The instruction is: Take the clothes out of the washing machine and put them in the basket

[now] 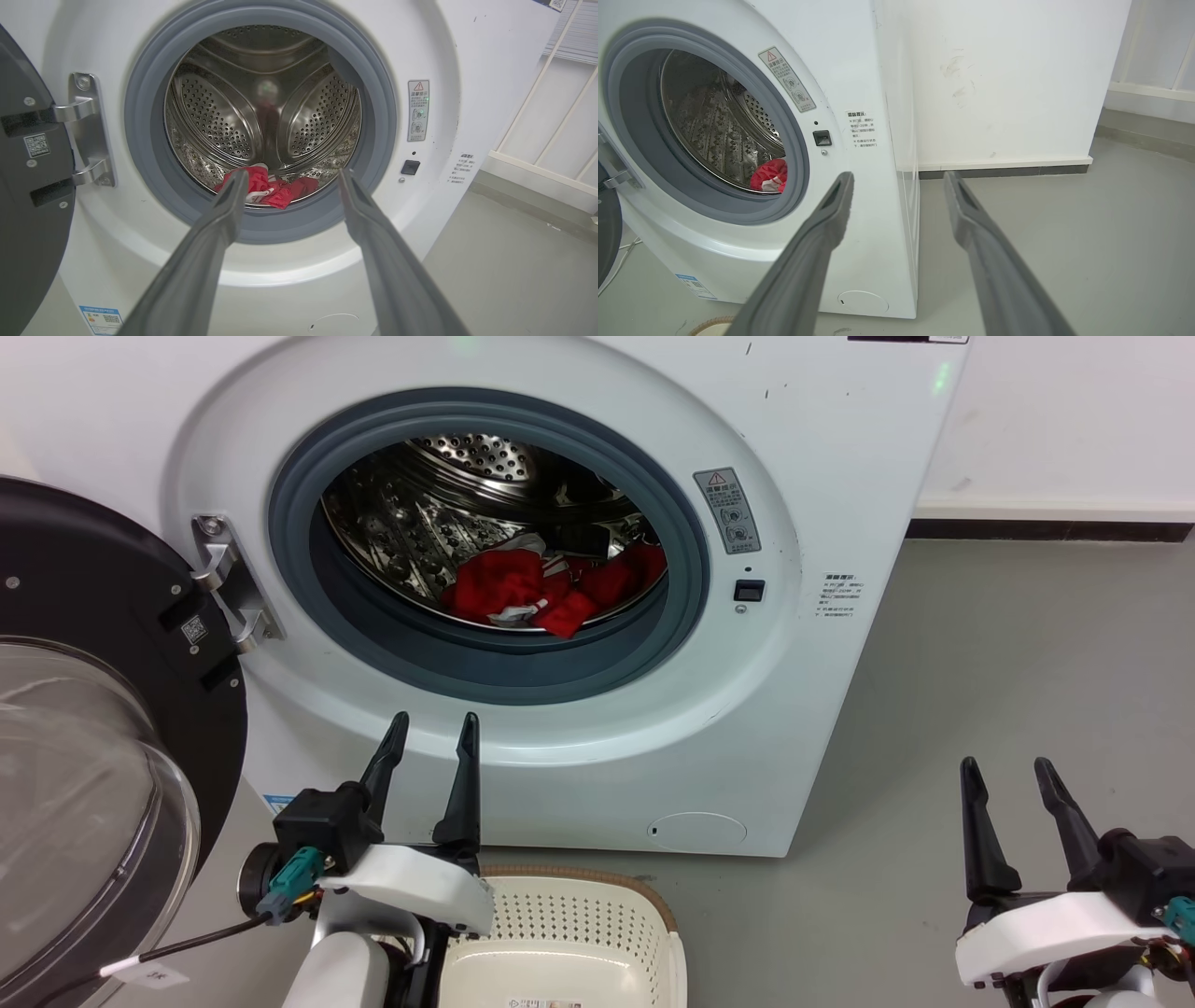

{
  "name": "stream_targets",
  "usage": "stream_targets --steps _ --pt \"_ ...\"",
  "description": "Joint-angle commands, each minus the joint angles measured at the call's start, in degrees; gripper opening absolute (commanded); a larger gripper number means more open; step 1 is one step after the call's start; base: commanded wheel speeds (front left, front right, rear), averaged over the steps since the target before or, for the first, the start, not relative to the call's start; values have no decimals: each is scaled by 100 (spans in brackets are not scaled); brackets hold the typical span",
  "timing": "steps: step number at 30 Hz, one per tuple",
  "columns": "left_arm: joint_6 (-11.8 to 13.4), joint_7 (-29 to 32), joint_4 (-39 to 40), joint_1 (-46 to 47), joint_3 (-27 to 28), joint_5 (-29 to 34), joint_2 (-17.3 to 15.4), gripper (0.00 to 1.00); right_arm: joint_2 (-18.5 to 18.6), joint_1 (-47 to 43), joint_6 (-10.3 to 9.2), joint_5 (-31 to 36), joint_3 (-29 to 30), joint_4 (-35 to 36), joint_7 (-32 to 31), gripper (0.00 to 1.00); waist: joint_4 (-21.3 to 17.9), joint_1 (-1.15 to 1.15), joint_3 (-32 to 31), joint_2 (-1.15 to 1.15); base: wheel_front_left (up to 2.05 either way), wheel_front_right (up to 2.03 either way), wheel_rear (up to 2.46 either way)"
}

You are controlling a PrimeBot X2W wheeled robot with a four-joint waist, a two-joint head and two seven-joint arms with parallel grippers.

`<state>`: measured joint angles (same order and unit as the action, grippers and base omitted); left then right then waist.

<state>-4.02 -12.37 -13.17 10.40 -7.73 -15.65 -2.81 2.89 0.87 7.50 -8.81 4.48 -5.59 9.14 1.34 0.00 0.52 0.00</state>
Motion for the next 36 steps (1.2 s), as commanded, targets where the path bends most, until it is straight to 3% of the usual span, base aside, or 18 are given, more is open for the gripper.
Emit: stream_targets --steps 1,24,36 --pt "20 -56 0 84 -31 120 -11 100 -1 -24 -2 101 7 47 51 100 -1 0 1 0 0 0 0" --pt "144 -295 -168 172 -221 920 -11 100 -3 -56 -2 1005 25 85 248 100 27 0 42 0 0 0 0" --pt "163 -286 -222 177 -210 850 -11 100 -4 -35 -2 920 15 41 249 100 38 0 64 0 0 0 0"
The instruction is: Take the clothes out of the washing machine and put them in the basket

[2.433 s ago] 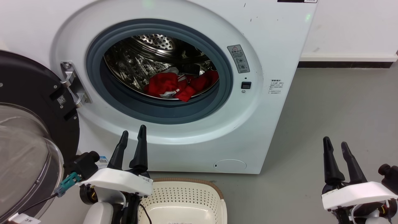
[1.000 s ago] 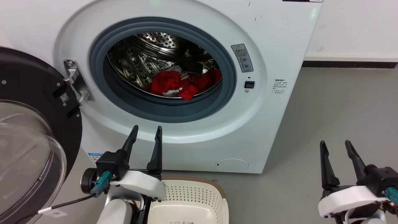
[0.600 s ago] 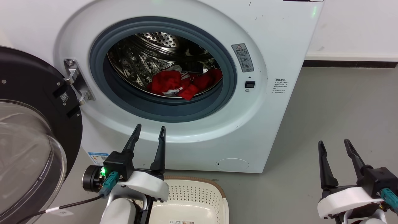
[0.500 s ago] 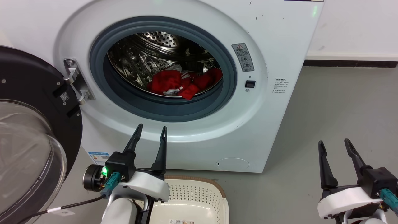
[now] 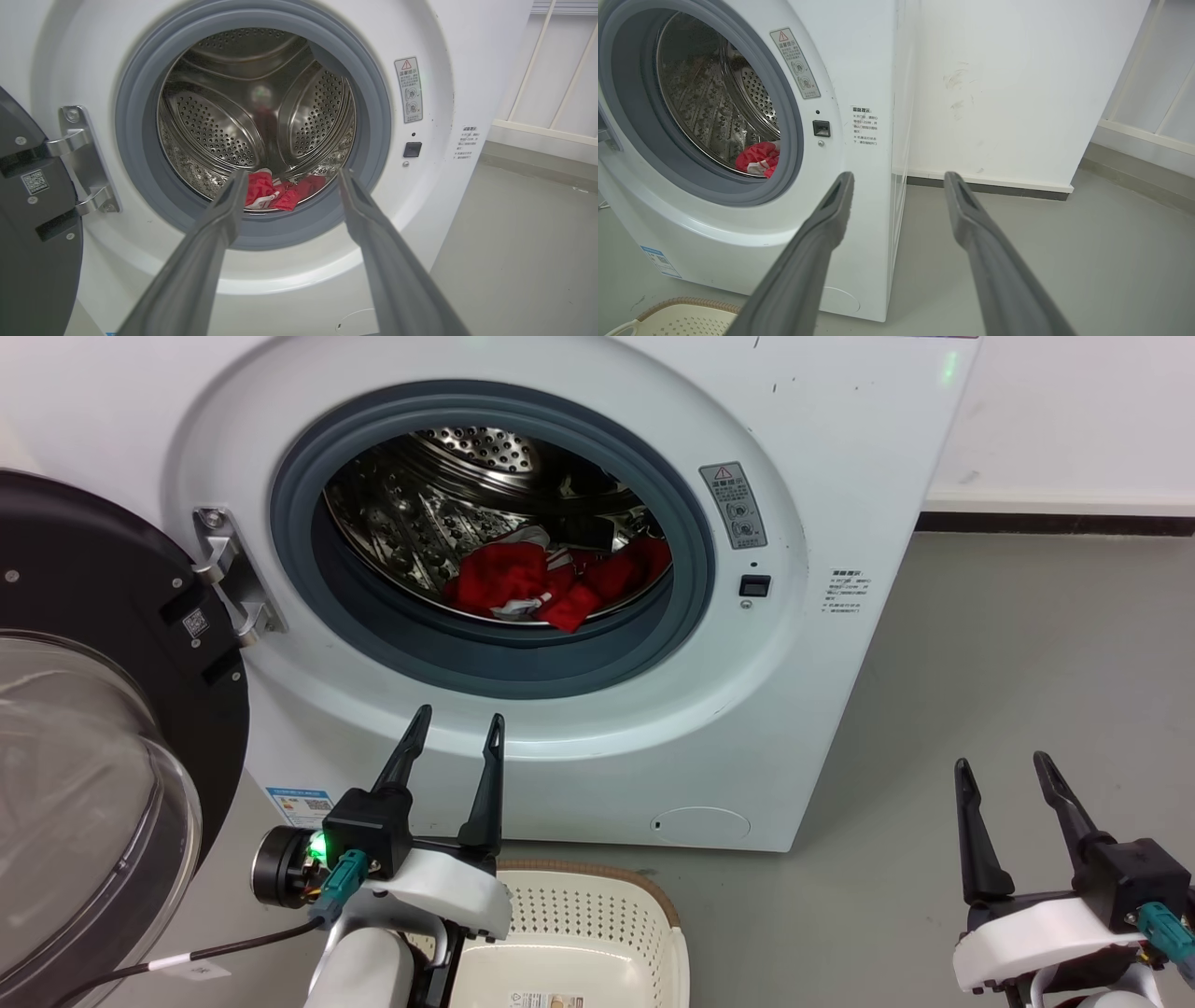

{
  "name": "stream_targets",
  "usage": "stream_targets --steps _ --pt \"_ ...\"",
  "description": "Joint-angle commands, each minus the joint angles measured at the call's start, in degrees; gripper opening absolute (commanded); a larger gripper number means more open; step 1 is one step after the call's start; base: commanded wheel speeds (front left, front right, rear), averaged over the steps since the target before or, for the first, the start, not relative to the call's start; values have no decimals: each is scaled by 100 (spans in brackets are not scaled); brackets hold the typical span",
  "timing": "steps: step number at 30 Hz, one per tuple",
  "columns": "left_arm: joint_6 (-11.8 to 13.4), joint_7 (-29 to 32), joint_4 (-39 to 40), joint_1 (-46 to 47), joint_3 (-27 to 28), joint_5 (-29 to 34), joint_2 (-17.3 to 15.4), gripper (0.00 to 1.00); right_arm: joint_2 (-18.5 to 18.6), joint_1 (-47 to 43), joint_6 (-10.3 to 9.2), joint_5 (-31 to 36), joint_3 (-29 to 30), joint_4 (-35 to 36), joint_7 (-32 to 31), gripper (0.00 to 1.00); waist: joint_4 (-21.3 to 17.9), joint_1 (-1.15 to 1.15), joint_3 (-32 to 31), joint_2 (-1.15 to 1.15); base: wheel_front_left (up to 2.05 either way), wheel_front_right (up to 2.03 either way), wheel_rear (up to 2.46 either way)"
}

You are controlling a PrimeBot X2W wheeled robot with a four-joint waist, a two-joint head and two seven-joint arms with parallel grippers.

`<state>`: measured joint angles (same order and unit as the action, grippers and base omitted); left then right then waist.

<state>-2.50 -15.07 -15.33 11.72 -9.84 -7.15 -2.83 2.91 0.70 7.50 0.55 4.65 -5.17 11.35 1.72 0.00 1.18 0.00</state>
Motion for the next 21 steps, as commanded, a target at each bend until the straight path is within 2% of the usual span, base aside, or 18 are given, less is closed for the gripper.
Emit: stream_targets --steps 1,12,21 --pt "13 -16 -8 51 0 -3 -9 100 -5 -13 -2 -22 0 0 28 100 0 0 3 0 0 0 0" --pt "47 -16 -35 136 -12 -5 -8 100 -5 45 -2 -54 -6 28 24 100 1 0 86 0 0 0 0" --pt "204 -15 -174 651 -22 -32 -8 100 -5 271 -2 -90 -77 345 -26 100 -75 0 675 0 0 0 0"
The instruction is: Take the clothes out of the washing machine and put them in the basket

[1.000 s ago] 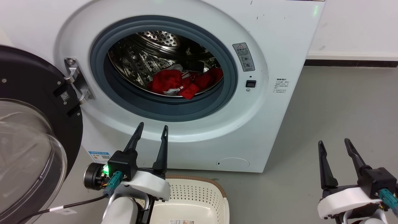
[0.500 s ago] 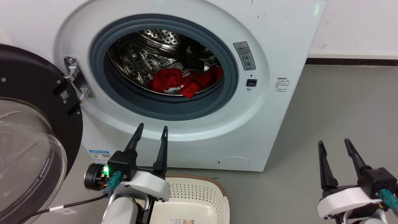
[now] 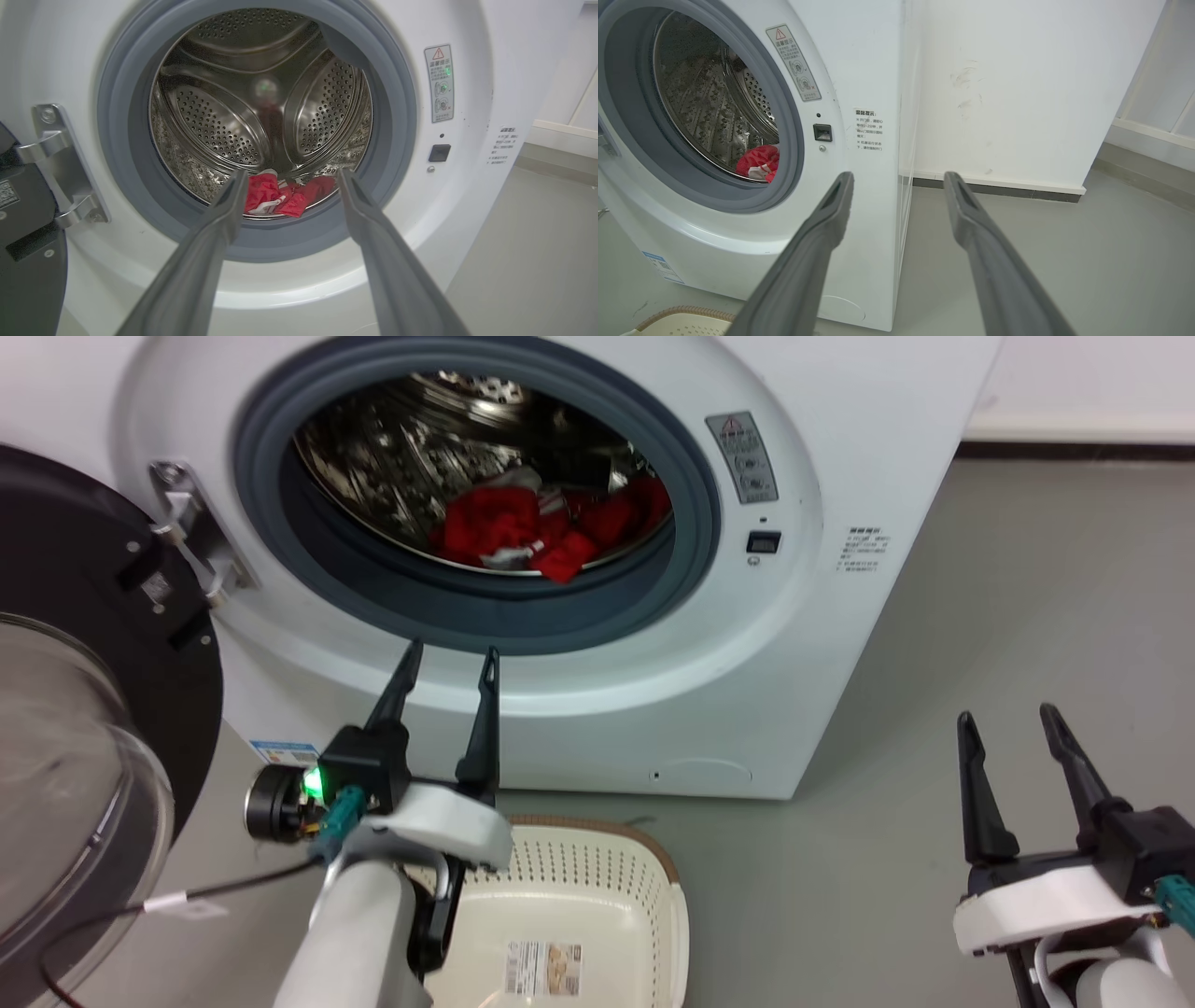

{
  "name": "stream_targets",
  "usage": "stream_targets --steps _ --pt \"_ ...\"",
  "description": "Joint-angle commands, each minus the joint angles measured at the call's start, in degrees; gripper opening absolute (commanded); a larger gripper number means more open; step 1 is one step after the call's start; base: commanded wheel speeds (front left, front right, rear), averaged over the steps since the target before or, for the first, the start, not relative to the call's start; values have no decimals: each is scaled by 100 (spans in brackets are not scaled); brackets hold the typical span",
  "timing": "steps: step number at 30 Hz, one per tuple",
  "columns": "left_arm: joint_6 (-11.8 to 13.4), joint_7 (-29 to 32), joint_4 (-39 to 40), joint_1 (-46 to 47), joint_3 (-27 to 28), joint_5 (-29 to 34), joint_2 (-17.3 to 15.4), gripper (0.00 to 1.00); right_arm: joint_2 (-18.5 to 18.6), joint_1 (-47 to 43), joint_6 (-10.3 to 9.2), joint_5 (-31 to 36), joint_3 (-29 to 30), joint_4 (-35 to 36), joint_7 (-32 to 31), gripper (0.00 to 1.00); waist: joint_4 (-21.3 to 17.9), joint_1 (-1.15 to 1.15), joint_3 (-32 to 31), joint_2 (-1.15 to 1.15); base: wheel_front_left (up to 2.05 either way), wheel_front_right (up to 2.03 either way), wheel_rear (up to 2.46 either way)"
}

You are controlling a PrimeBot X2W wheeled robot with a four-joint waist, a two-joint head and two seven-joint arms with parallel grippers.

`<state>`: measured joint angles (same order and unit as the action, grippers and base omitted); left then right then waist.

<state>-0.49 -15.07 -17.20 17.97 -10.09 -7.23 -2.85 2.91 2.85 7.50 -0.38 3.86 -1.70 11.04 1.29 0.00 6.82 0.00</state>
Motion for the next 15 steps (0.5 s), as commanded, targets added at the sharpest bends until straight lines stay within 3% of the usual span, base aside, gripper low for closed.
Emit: stream_targets --steps 1,15 --pt "5 -16 -18 132 24 -20 -6 100 -5 94 -2 -4 -10 54 0 100 -46 0 207 0 0 0 0" --pt "-2 -15 -819 1789 435 107 -47 100 -6 656 -2 -40 -208 511 -43 100 -241 0 1559 0 0 0 0"
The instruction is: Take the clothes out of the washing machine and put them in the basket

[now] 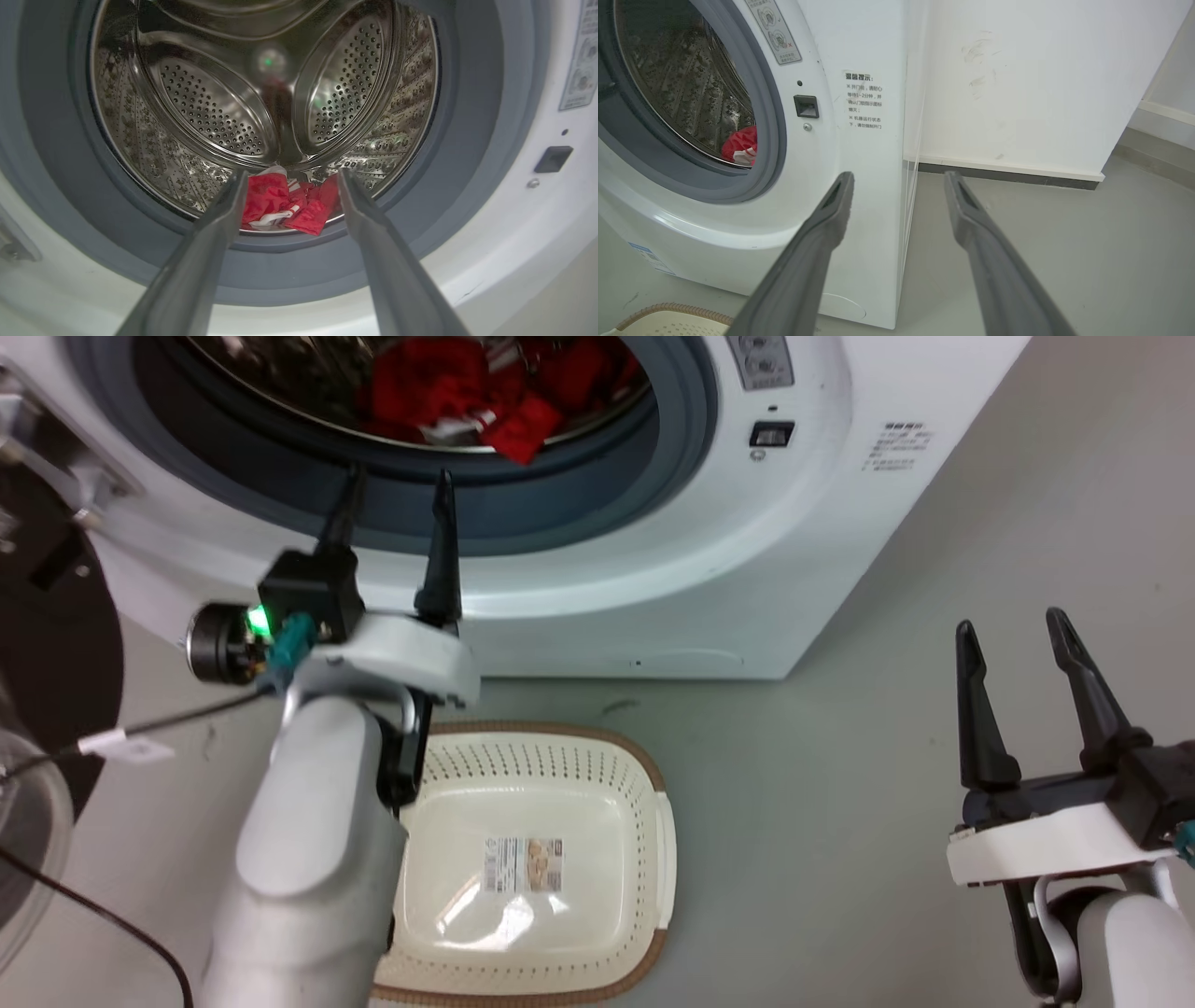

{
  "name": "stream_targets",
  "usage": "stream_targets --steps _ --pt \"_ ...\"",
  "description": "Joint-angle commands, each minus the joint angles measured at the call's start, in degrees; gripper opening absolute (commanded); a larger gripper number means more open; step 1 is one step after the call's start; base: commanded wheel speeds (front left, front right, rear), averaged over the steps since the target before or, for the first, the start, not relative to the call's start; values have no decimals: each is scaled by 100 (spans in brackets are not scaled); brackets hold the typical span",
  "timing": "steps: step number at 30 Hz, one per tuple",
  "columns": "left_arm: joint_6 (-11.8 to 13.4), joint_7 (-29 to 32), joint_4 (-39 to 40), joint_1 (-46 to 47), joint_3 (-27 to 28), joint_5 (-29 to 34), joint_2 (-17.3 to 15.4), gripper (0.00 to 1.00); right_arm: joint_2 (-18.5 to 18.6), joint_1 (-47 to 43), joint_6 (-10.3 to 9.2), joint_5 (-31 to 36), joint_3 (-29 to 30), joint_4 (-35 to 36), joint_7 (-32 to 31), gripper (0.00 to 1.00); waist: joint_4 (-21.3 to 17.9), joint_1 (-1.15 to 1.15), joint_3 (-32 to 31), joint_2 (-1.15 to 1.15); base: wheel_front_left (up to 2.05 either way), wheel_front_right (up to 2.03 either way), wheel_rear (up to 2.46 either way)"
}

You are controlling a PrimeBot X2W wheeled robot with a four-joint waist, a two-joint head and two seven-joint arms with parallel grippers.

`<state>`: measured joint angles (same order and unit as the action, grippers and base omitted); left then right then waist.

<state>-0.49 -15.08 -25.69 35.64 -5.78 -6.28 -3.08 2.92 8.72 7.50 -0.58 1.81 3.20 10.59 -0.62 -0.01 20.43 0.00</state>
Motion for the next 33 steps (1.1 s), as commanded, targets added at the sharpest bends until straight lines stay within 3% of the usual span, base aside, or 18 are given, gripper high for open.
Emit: stream_targets --steps 1,9,18,33 --pt "-13 -14 -70 165 19 21 -42 100 -7 110 -2 -27 -18 21 16 100 -62 1 268 0 0 0 0" --pt "-150 -14 -1137 1501 137 12 -261 100 -7 433 -2 -130 -180 -5 126 100 -270 1 878 0 0 0 0" --pt "-223 355 -2449 3004 139 84 -764 100 -8 754 -2 -306 -333 -151 300 100 -703 1 1481 0 0 0 0" --pt "-401 2120 -3860 4575 7 104 -1563 100 -8 1025 -3 -655 -777 -526 455 100 -1330 1 1840 0 0 0 0"
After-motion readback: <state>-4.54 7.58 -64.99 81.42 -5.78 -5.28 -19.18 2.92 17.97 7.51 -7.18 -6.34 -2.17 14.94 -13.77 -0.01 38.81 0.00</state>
